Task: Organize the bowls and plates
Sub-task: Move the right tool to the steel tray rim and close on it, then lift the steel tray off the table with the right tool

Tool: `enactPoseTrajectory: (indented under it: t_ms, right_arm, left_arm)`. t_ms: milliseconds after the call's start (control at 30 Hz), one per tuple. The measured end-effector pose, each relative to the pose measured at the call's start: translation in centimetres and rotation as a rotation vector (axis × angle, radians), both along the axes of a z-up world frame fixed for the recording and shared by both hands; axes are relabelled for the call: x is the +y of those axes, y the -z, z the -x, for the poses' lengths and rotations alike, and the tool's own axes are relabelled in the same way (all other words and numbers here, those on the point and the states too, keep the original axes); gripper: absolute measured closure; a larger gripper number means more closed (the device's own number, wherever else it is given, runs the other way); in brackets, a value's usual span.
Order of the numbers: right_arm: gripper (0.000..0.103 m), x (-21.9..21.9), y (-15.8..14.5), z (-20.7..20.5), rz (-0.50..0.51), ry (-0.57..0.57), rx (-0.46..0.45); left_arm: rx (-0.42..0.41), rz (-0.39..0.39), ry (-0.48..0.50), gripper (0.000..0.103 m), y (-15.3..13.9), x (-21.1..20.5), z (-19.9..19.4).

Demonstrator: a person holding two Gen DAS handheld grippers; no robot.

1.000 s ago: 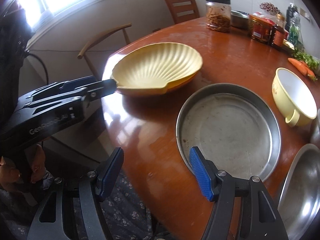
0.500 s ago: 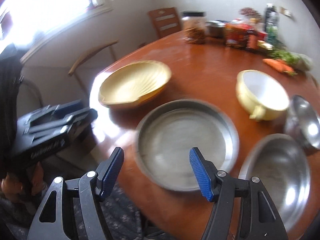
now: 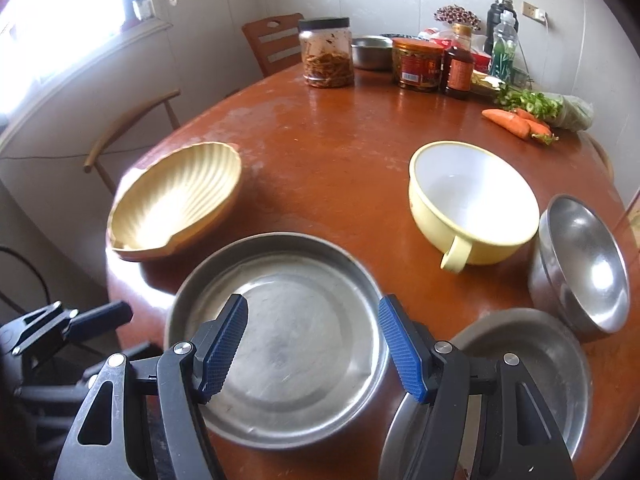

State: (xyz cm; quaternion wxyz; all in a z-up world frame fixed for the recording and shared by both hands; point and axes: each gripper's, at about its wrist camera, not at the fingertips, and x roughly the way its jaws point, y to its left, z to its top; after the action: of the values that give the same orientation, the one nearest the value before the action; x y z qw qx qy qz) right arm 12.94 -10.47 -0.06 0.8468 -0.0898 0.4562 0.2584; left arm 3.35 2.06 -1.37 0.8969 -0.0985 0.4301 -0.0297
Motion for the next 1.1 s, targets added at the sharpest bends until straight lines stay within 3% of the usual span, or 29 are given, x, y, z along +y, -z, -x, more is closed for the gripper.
enactPoseTrajectory:
  t_ms: [333, 800, 967, 1100]
  right_arm:
    - [0.033, 1.4, 1.2, -2.1, 0.056, 0.003, 0.007]
    - [0.033, 2.3, 2.1, -2.1, 0.108, 0.004, 0.012]
    - [0.033, 2.5, 1.9, -1.3, 0.064, -0.036, 0.029]
    - [0.032, 3.1, 1.6, -0.4, -0.005, -0.088, 0.062]
  left_arm:
    - [0.049, 0.082, 0.047, 0.055, 0.7, -0.9, -0.5]
    - [0.065, 0.046, 0.038, 0.055, 1.1, -1.2, -0.8]
    - [0.065, 0.004, 0.013, 0.055, 1.1, -0.4, -1.1]
    - [0.065, 0.015, -0.015, 0.055, 1.1, 0.6, -1.1]
